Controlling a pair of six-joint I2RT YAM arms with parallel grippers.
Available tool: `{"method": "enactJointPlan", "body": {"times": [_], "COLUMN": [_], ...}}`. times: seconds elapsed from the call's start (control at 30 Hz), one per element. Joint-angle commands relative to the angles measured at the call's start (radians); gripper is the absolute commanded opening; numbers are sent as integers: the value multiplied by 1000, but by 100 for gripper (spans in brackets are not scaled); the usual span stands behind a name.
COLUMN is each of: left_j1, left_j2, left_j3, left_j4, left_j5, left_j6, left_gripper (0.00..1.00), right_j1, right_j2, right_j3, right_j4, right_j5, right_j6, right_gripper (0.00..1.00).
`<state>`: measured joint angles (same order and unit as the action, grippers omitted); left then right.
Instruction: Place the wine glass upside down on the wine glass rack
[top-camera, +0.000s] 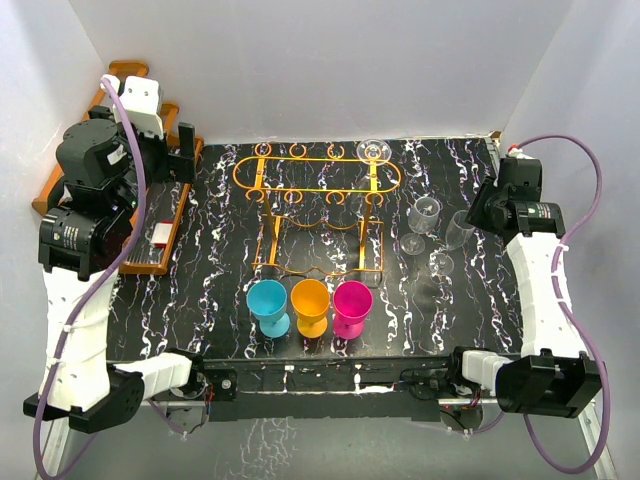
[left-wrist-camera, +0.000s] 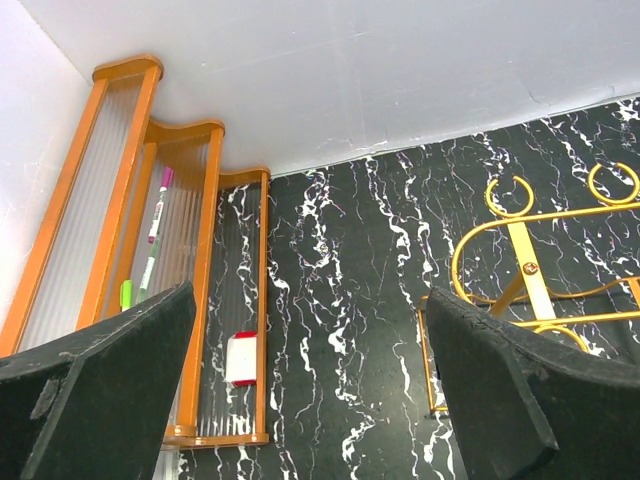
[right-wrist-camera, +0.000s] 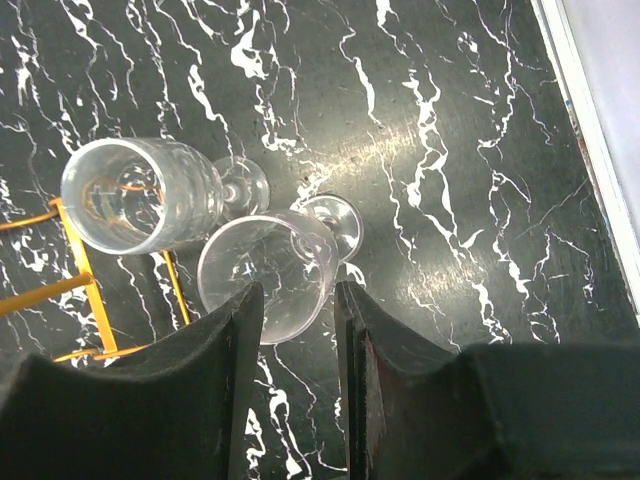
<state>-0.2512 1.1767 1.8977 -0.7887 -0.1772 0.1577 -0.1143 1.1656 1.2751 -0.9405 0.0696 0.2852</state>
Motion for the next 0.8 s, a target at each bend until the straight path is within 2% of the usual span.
{"method": "enactJointPlan", "body": {"times": [0.0,0.4,0.5,0.6,0.77], "left_j1": [-4,-4,-4,-4,-5], "left_j2": [-5,-10,-7,-8,-7], "left_j3": [2,-15,-13,-19,-35], "left_j4": [-9,-15,-18,-17,-27], "left_j5": [25,60,72,81,141], "left_j6": [-15,-14,-16,-16,-30], "left_gripper": [97,95,95,94,92], "right_j1": [14,34,36,37,40], "right_j2": [-22,26,23,31,17], "right_j3": [-11,-74,-83,-73,61], "right_j4": [46,78,90,87,3], "right_j5": [40,47,62,62,81], "right_j6": [-18,-15,-17,-18,-20], "right_gripper": [37,37,27,8,7]}}
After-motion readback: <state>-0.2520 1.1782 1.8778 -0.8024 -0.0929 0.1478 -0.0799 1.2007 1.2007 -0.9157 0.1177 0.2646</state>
